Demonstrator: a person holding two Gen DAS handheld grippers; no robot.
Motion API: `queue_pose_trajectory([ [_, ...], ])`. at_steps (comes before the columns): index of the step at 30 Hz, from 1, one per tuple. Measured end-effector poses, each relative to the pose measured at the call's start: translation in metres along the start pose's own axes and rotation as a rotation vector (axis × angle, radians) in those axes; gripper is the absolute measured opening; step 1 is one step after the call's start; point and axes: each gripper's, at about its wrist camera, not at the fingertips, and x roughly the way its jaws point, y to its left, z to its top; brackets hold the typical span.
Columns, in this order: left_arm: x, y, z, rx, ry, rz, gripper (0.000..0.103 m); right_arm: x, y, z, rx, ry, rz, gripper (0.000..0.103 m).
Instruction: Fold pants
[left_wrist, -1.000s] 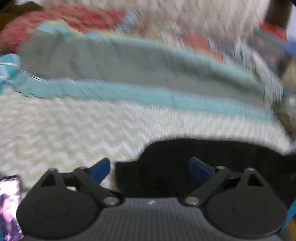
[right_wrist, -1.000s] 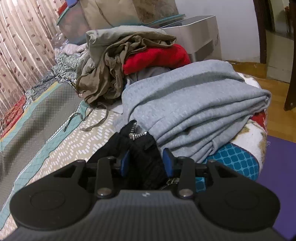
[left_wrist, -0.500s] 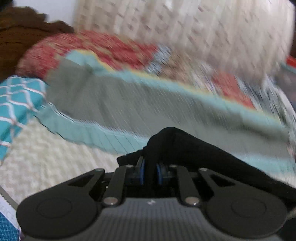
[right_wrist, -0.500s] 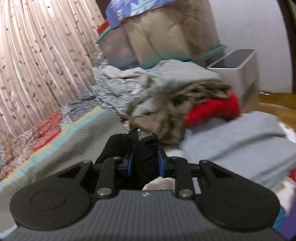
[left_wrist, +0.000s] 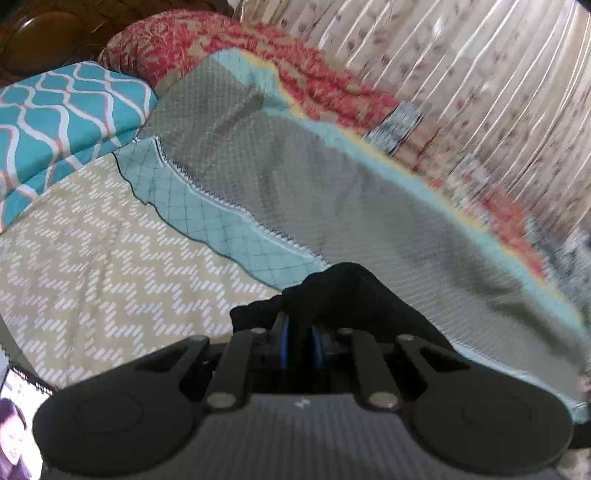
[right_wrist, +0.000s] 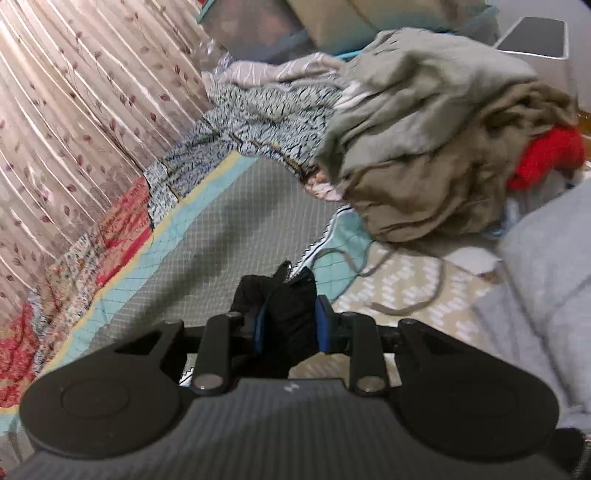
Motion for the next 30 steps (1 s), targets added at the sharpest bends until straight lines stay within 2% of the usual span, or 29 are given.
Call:
queue_pose_trajectory([
  [2, -0.023, 0.008, -0.008, -0.01, -0.044, -0.047, 0.012, -0.013, -0.022, -0.006, -0.007, -0.007, -0.013, 0.037],
  [3, -0.03, 0.01, -0.01, -0.003, -0.059, -0.05, 0.012, -0.016, -0.034, -0.01, -0.009, -0.008, -0.048, 0.039],
  [4, -0.034, 0.009, -0.014, 0.009, -0.064, -0.047, 0.012, -0.015, -0.045, -0.012, -0.004, 0.007, -0.081, 0.053],
  [5, -0.04, 0.009, -0.019, 0.023, -0.058, -0.047, 0.012, -0.016, -0.061, -0.016, 0.02, 0.028, -0.122, 0.057],
  [6, -0.043, 0.01, -0.024, 0.034, -0.044, -0.051, 0.012, -0.02, -0.075, -0.021, 0.055, 0.031, -0.155, 0.057],
  [8, -0.049, 0.008, -0.034, 0.054, -0.028, -0.045, 0.012, -0.034, -0.097, -0.031, 0.109, 0.025, -0.152, 0.057],
  [12, -0.065, -0.001, -0.047, 0.108, -0.044, -0.027, 0.012, -0.056, -0.111, -0.066, 0.164, 0.085, -0.027, 0.056],
  [16, -0.075, -0.005, -0.047, 0.097, -0.042, -0.033, 0.012, -0.052, -0.102, -0.096, 0.171, 0.159, 0.045, 0.055],
  [21, -0.081, -0.009, -0.046, 0.087, -0.041, -0.035, 0.012, -0.027, -0.102, -0.096, 0.229, 0.173, 0.012, 0.055],
  [25, -0.083, -0.013, -0.047, 0.096, -0.037, -0.027, 0.012, -0.006, -0.095, -0.096, 0.213, 0.182, 0.002, 0.054],
  [30, -0.087, -0.018, -0.047, 0.1, -0.036, -0.027, 0.012, -0.002, -0.088, -0.094, 0.151, 0.201, -0.016, 0.043],
])
